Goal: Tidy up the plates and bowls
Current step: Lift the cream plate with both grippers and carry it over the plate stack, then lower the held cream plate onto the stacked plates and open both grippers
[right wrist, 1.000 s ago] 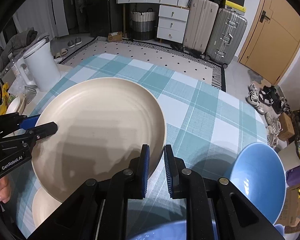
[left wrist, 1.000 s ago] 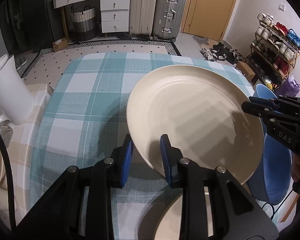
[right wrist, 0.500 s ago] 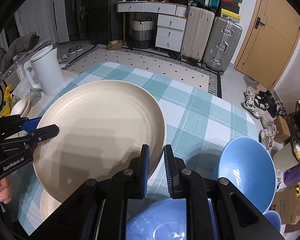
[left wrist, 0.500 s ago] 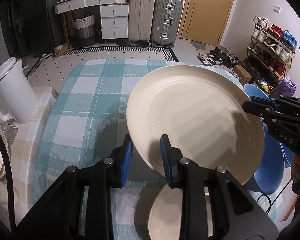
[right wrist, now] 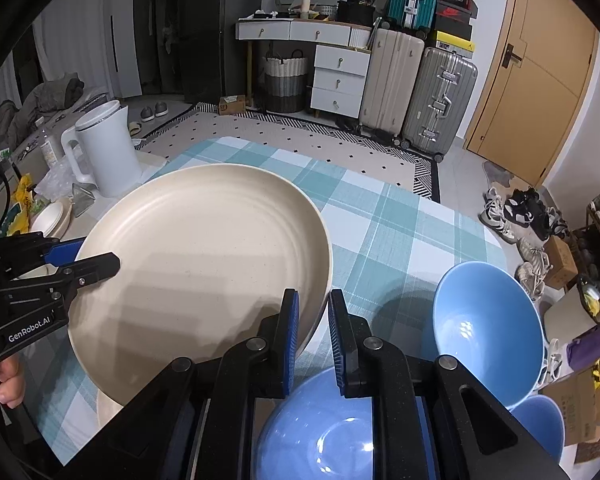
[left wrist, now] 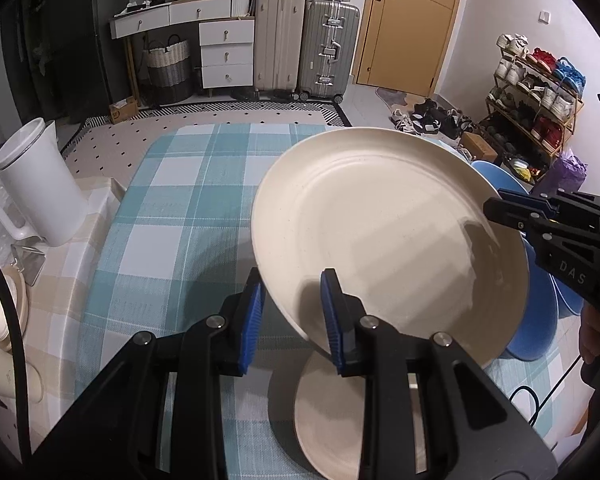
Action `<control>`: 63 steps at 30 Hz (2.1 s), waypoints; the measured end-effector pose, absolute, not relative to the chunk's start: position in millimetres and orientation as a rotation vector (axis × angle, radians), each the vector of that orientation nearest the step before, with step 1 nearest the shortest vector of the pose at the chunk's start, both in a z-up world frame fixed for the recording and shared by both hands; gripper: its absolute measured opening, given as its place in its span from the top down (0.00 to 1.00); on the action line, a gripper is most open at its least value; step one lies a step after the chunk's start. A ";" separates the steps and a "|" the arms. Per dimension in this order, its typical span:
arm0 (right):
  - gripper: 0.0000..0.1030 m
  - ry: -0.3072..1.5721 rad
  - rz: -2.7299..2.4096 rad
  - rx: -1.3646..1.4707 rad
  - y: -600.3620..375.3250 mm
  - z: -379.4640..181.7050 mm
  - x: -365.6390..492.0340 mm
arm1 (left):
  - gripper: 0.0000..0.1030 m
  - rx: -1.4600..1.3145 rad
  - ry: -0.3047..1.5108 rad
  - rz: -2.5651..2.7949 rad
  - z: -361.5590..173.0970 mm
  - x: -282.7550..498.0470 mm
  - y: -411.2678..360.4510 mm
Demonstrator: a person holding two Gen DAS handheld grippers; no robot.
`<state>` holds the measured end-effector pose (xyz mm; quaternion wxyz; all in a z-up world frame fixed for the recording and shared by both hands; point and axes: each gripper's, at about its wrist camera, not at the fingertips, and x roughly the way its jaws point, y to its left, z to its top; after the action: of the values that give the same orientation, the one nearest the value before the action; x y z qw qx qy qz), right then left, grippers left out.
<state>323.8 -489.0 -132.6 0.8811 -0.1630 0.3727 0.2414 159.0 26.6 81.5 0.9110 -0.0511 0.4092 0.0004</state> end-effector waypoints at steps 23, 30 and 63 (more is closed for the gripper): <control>0.85 0.737 0.519 -0.298 -502.1 -142.6 258.2 | 0.76 -0.093 0.810 -0.009 86.5 86.7 20.2; 0.85 0.729 0.525 -0.276 -505.9 -146.7 240.9 | 0.76 -0.087 0.804 -0.016 84.8 66.7 20.3; 0.83 0.689 0.445 -0.232 -513.8 -178.5 173.6 | 0.76 -0.028 0.852 -0.095 46.4 44.7 15.9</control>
<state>173.6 -513.8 -178.5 0.9104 -0.1126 0.3343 0.2161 44.7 15.9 46.4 0.9094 -0.0137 0.4132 -0.0459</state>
